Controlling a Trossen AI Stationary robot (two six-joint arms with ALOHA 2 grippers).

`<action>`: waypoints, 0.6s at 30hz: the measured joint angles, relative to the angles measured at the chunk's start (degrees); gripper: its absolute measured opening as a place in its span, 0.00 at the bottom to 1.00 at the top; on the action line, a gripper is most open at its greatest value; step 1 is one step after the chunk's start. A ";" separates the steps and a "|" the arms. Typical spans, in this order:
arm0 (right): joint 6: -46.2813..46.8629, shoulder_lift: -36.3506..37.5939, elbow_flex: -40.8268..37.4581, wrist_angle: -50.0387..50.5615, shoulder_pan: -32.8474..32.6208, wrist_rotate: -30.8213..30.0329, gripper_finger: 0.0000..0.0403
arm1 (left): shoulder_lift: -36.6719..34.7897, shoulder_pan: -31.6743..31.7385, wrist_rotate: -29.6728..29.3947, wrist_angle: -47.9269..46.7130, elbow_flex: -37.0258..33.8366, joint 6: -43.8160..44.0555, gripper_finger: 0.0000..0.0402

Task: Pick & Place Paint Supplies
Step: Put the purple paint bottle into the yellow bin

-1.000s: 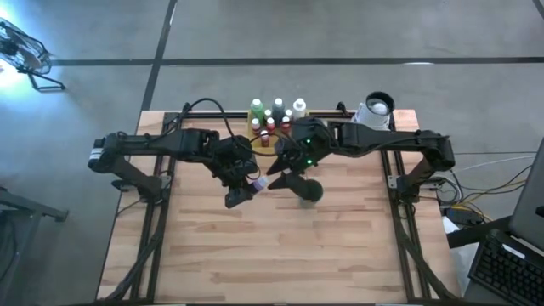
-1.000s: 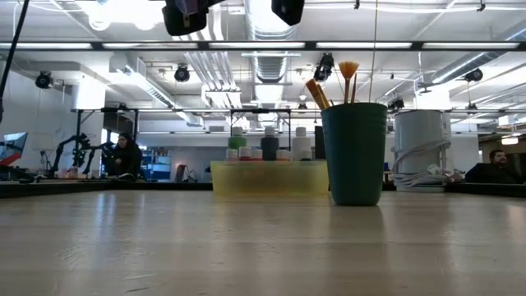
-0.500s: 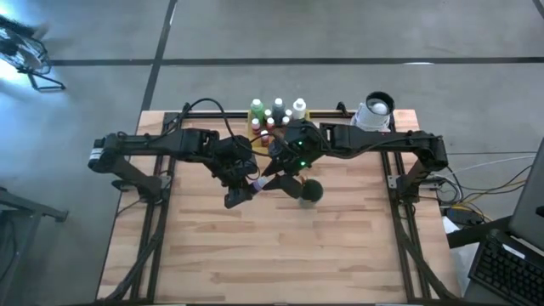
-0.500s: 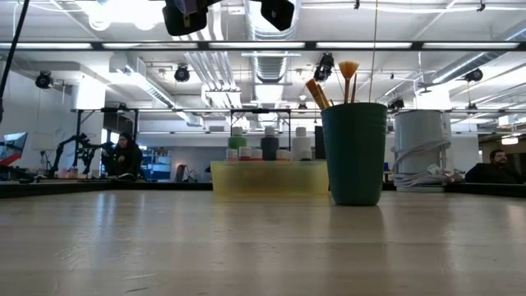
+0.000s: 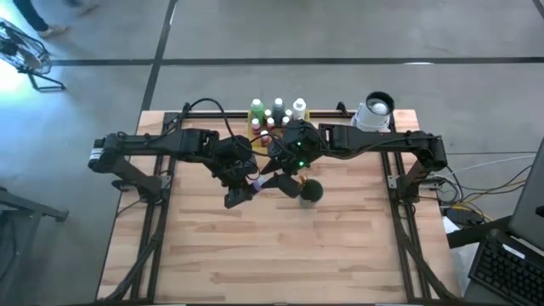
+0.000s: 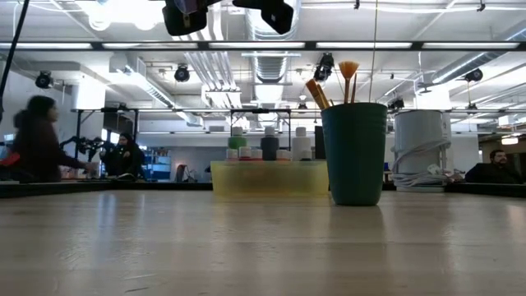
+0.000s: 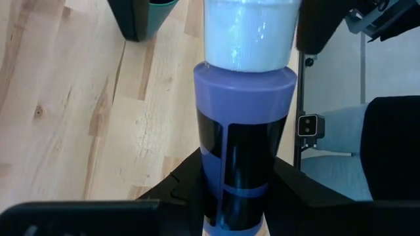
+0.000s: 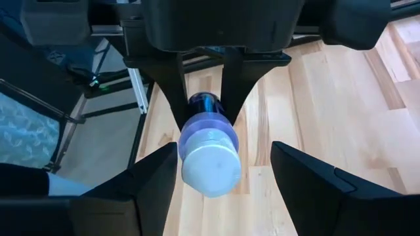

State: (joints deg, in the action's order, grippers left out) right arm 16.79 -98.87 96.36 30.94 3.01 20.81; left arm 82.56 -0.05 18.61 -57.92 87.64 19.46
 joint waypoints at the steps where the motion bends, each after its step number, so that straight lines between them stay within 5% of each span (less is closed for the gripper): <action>1: 0.01 0.00 0.00 0.02 0.00 0.01 0.58 | 0.00 0.00 0.00 -0.01 0.00 0.00 0.28; 18: 0.99 -0.91 0.00 -0.28 0.00 0.23 0.47 | 0.00 0.04 -0.08 -0.02 0.00 0.08 0.28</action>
State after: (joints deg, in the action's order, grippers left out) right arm 17.78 -99.78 96.36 30.66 3.01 21.04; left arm 82.56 -0.01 18.53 -57.94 87.64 19.54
